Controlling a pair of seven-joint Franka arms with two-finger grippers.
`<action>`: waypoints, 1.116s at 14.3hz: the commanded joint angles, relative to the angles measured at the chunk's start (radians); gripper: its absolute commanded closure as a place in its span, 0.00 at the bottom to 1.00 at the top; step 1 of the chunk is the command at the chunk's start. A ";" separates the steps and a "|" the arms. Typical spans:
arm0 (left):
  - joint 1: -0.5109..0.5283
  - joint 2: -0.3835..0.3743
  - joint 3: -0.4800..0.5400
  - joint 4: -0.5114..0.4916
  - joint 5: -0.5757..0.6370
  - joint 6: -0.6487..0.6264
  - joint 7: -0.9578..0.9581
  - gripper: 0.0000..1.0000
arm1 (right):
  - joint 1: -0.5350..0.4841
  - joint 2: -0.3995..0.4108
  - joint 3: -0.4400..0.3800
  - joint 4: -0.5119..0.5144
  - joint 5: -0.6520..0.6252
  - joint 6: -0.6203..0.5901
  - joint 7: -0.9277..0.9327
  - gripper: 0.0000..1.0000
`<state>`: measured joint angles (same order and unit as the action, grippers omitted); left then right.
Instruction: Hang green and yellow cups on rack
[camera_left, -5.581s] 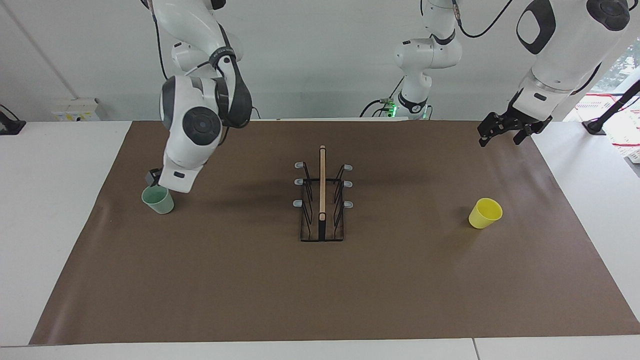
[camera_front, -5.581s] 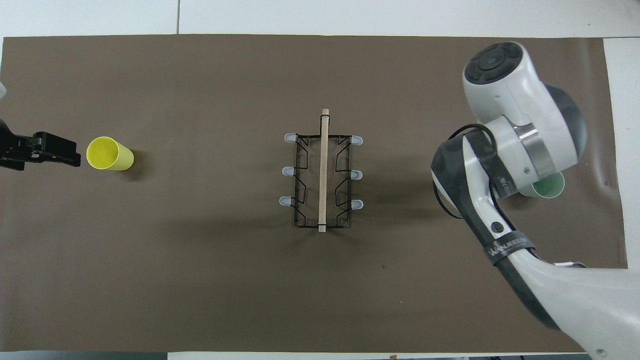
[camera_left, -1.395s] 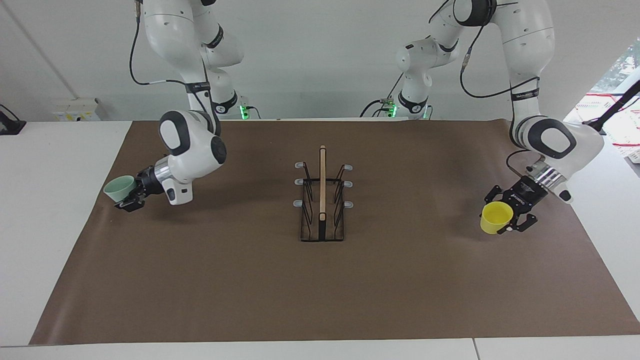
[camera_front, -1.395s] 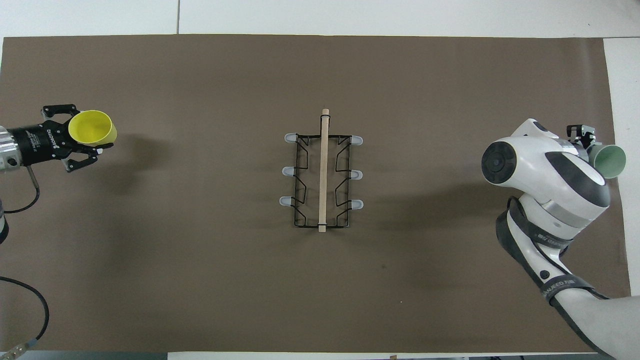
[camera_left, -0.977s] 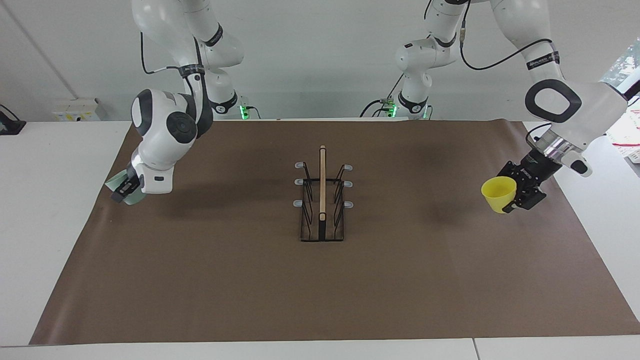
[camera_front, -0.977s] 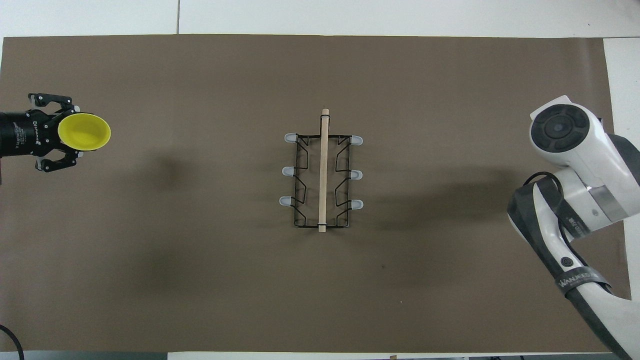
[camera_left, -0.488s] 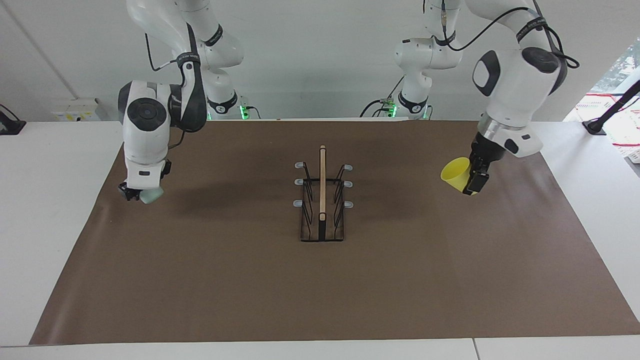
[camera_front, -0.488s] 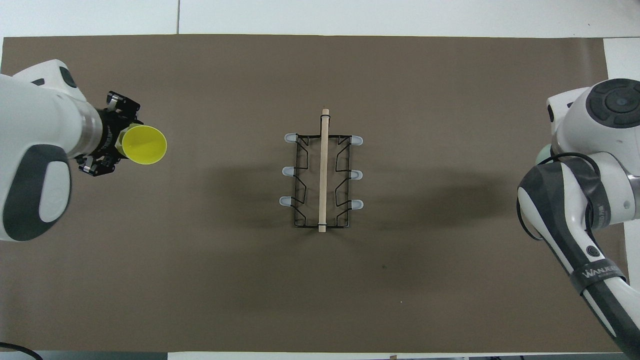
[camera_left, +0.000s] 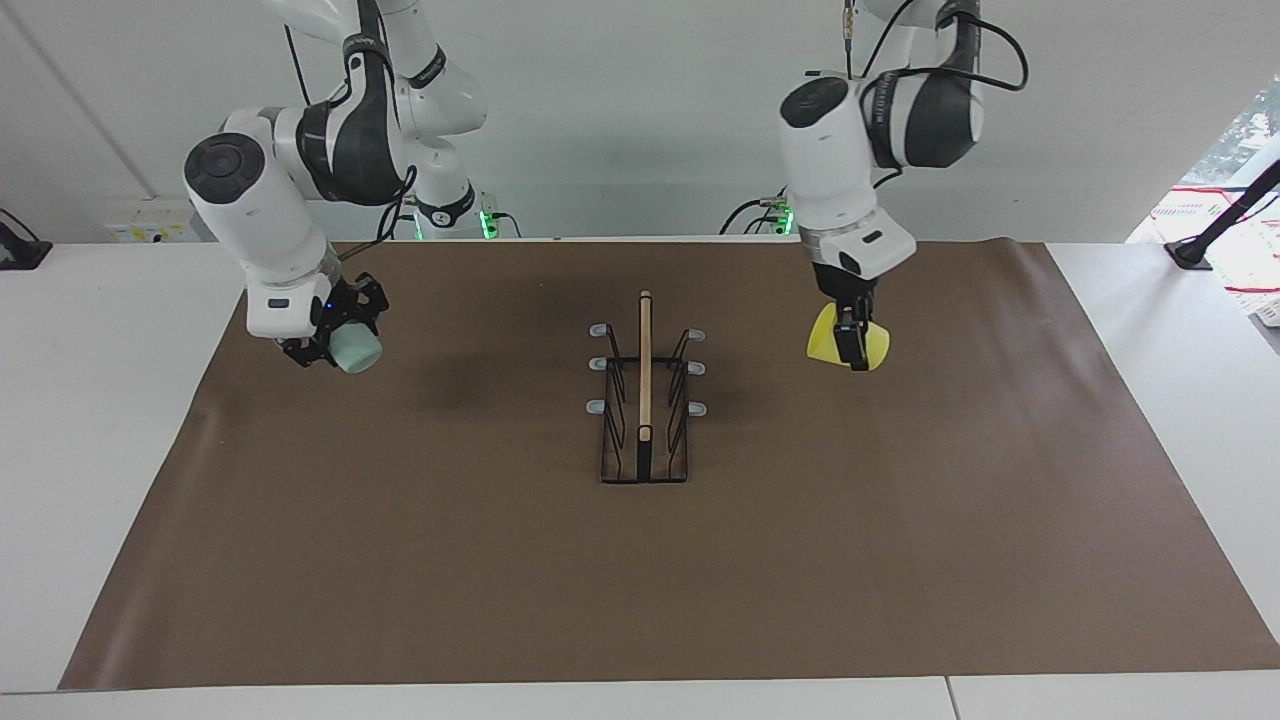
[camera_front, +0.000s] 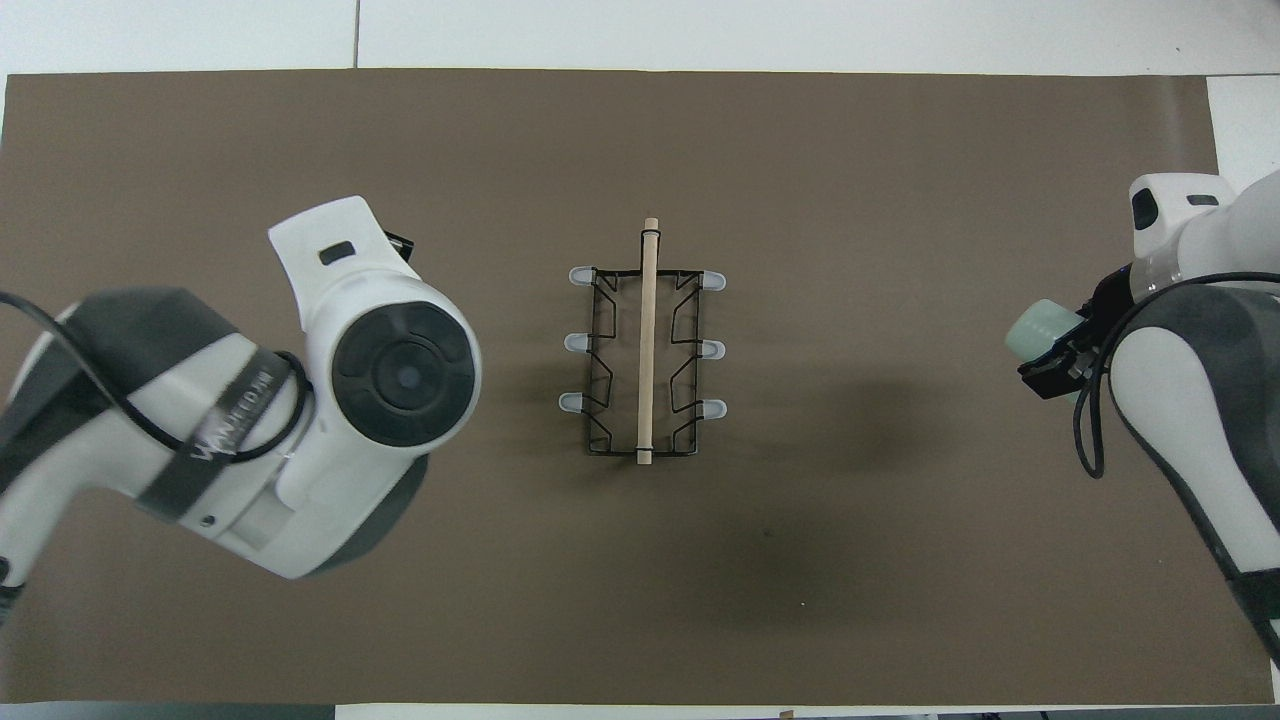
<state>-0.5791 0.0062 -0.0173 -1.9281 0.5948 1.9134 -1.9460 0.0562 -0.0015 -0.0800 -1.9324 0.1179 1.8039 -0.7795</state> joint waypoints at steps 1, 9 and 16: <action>-0.126 0.049 0.016 -0.003 0.115 -0.098 -0.131 1.00 | -0.071 -0.018 -0.001 0.000 0.257 -0.047 -0.052 1.00; -0.311 0.261 0.016 0.136 0.264 -0.327 -0.318 1.00 | -0.200 -0.112 -0.001 -0.189 0.764 -0.112 -0.264 1.00; -0.378 0.290 0.014 0.169 0.266 -0.336 -0.317 1.00 | -0.213 -0.137 -0.003 -0.336 1.112 -0.109 -0.431 1.00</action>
<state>-0.9206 0.2776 -0.0167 -1.7821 0.8447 1.6015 -2.2588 -0.1379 -0.1145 -0.0882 -2.2142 1.1665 1.6888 -1.1537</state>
